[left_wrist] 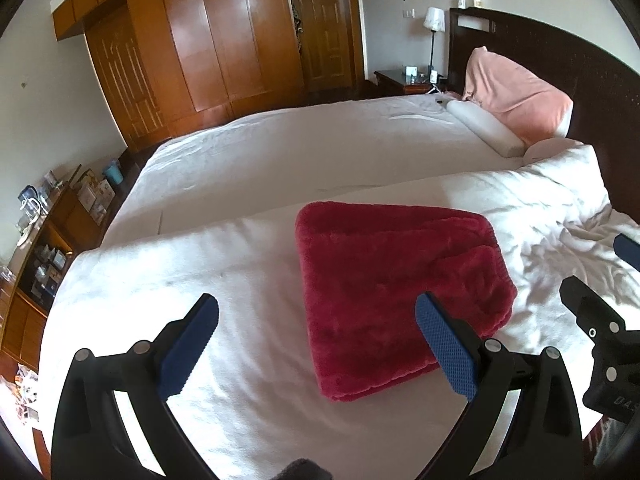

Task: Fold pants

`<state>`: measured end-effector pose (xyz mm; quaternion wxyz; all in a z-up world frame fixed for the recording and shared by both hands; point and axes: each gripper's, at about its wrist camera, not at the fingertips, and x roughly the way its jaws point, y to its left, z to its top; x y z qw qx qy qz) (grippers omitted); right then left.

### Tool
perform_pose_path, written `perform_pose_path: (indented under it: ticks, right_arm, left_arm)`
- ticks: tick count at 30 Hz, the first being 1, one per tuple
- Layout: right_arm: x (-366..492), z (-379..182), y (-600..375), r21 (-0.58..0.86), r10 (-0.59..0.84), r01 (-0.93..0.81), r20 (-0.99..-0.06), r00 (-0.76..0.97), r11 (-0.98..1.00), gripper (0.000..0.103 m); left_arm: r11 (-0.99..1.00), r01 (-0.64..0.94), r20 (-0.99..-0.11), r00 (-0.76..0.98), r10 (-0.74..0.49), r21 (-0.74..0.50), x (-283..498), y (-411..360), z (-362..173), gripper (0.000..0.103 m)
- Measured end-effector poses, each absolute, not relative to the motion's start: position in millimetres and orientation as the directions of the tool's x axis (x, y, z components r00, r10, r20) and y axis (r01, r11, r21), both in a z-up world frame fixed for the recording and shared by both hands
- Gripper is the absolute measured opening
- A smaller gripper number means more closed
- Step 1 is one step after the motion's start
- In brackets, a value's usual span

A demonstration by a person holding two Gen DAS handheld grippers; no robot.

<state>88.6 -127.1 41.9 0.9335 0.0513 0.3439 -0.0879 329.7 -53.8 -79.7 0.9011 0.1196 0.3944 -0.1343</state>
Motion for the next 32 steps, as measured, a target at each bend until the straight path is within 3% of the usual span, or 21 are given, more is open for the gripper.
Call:
perform_pose_path:
  ticks: [24, 28, 32]
  right_arm:
    - [91.8, 18.8, -144.2, 0.068, -0.108, 0.214, -0.690, 0.715, 0.975, 0.100]
    - [92.1, -5.0, -160.9, 0.074, -0.126, 0.257, -0.724, 0.678, 0.964, 0.100]
    - [88.5, -58.4, -203.7, 0.049, -0.177, 0.358, -0.801, 0.572, 0.932, 0.100]
  left_arm:
    - [0.927, 0.342, -0.747, 0.654, -0.117, 0.155, 325.3, -63.1, -88.3, 0.098]
    - [0.928, 0.344, -0.777, 0.620, -0.107, 0.146, 330.9, -64.5, -101.9, 0.098]
    - [0.923, 0.352, -0.863, 0.504, -0.047, 0.155, 344.9, -58.9, -154.0, 0.098]
